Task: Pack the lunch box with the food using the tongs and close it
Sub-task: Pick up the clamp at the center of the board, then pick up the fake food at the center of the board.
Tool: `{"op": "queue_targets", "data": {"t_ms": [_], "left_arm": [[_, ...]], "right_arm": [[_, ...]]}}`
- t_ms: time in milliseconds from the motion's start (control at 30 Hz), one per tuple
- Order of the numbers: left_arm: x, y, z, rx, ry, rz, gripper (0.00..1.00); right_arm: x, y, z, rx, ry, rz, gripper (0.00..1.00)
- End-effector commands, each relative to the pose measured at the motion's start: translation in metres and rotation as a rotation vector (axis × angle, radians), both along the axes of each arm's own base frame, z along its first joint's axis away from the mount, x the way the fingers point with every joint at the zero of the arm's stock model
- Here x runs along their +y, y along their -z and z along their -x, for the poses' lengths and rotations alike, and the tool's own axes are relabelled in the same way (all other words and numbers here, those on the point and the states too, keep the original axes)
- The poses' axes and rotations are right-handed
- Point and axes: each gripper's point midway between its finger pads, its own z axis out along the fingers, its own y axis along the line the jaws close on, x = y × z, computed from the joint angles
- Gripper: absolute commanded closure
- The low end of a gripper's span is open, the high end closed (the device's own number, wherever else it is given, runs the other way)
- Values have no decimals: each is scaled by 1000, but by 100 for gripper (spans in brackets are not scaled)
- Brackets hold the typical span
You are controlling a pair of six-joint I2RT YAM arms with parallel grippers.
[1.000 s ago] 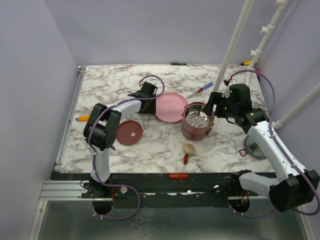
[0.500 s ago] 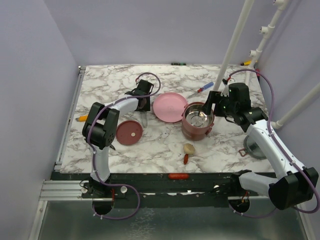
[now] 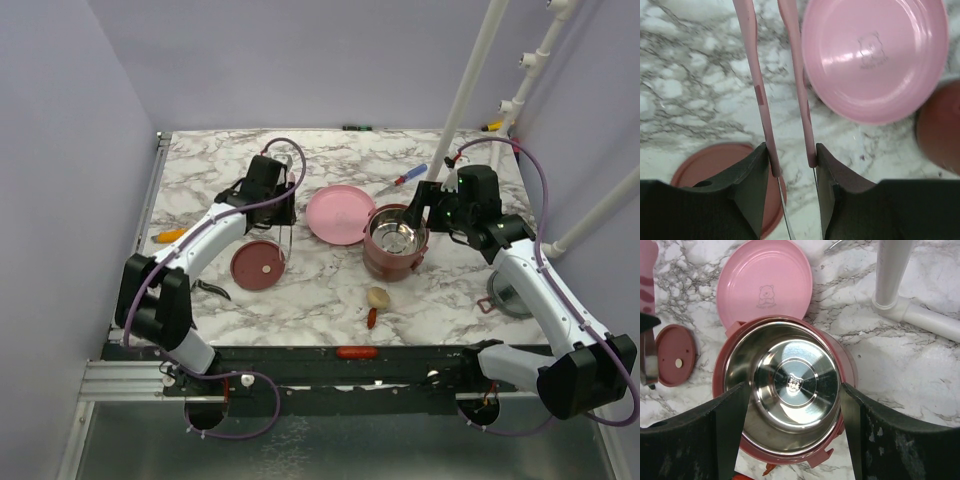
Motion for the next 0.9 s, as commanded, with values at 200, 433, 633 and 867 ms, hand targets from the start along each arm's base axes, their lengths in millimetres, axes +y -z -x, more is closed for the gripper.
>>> {"op": "queue_targets", "data": {"t_ms": [200, 433, 633, 867], "left_arm": [[-68, 4, 201, 378, 494, 190, 60], [-61, -5, 275, 526, 494, 249, 60], [-78, -3, 294, 541, 483, 198, 58], [-123, 2, 280, 424, 483, 39, 57]], "right_arm": [[-10, -27, -7, -91, 16, 43, 24], [-15, -36, -4, -123, 28, 52, 24], [-11, -38, 2, -137, 10, 24, 24], [-8, -44, 10, -154, -9, -4, 23]]}}
